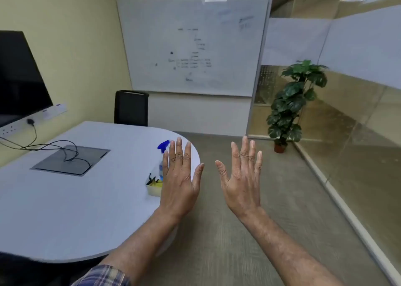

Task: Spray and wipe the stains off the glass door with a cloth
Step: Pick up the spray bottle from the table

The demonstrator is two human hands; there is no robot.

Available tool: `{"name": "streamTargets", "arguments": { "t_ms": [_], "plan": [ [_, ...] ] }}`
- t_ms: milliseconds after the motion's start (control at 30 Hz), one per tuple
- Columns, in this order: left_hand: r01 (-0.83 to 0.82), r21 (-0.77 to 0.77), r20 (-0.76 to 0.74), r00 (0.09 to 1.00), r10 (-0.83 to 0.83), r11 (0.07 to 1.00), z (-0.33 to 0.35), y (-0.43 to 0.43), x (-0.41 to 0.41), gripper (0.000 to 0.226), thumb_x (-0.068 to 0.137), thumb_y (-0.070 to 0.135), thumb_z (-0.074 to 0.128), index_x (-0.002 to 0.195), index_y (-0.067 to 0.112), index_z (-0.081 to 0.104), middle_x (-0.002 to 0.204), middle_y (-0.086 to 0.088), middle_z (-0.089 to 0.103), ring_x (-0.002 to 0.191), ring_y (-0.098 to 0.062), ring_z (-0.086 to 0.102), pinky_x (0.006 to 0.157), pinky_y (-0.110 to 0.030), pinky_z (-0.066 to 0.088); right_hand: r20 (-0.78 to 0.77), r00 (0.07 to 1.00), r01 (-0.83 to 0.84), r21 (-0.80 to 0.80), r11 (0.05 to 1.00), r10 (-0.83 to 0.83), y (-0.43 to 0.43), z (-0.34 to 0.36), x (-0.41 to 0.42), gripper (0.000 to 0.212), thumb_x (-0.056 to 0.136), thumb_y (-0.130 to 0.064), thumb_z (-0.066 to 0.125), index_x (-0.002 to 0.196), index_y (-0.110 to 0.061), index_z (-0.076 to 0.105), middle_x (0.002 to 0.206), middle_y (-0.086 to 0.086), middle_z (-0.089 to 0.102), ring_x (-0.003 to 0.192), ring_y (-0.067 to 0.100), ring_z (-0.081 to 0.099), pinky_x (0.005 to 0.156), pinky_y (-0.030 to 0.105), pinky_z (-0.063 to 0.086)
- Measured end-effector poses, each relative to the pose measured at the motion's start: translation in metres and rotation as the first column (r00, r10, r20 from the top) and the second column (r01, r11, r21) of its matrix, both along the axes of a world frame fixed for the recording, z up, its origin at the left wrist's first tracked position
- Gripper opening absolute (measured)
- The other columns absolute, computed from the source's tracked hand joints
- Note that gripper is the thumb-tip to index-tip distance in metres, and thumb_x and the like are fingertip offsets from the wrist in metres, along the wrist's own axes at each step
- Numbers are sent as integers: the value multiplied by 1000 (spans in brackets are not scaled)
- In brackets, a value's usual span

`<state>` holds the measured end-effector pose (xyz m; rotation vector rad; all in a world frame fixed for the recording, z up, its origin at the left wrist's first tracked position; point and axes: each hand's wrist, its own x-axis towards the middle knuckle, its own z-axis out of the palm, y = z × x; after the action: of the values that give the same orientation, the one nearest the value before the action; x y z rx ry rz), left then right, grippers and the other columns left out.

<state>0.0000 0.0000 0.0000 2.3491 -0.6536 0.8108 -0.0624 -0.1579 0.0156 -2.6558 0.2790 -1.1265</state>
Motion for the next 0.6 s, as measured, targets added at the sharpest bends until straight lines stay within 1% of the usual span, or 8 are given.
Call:
{"name": "streamTargets", "arguments": {
  "t_ms": [67, 167, 367, 400, 467, 600],
  "plan": [
    [-24, 16, -23, 999, 24, 1000, -3, 26, 26, 69, 109, 51, 26, 168, 19, 9, 178, -6, 1, 164, -18, -9, 133, -40, -5, -17, 1000, -18, 30, 999, 18, 21, -2, 25, 71, 107, -53, 38, 162, -8, 31, 175, 16, 8, 163, 34, 2, 131, 57, 4],
    [-49, 37, -47, 998, 51, 998, -15, 59, 65, 69, 109, 49, 30, 168, 17, 11, 178, -2, -3, 164, -16, -12, 134, -41, -3, -58, 998, -33, 34, 999, 35, 46, -11, 62, 71, 106, -51, 42, 162, -9, 29, 175, 15, 7, 163, 34, 1, 131, 56, 3],
    [-83, 47, -131, 987, 89, 995, -46, 91, 130, 74, 107, 59, 16, 168, 18, 12, 176, 2, -5, 164, -16, -10, 134, -43, 0, -130, 988, -73, 35, 997, 77, 74, -34, 133, 72, 107, -55, 37, 164, -13, 23, 176, 12, 2, 163, 30, -4, 131, 52, -1],
    [-92, 53, -153, 983, 99, 994, -52, 94, 139, 74, 107, 60, 15, 168, 18, 12, 177, 1, -4, 164, -17, -9, 134, -43, 0, -138, 987, -81, 37, 996, 85, 77, -39, 145, 73, 107, -56, 35, 164, -13, 23, 176, 12, 2, 163, 30, -4, 131, 51, -3],
    [-115, 79, -197, 972, 129, 990, -65, 98, 159, 73, 106, 57, 20, 168, 19, 13, 177, -2, -1, 164, -19, -7, 134, -45, 1, -159, 980, -108, 55, 993, 116, 80, -51, 169, 74, 106, -58, 30, 165, -14, 22, 176, 13, 2, 163, 31, -3, 130, 49, -4],
    [-145, 93, -289, 943, 166, 985, -83, 104, 194, 71, 106, 51, 29, 167, 18, 15, 177, -6, 8, 165, -22, 0, 135, -45, 4, -207, 955, -193, 115, 974, 214, 81, -74, 212, 78, 104, -63, 17, 165, -15, 20, 176, 11, -2, 163, 29, -7, 132, 49, 1]
  ]
}}
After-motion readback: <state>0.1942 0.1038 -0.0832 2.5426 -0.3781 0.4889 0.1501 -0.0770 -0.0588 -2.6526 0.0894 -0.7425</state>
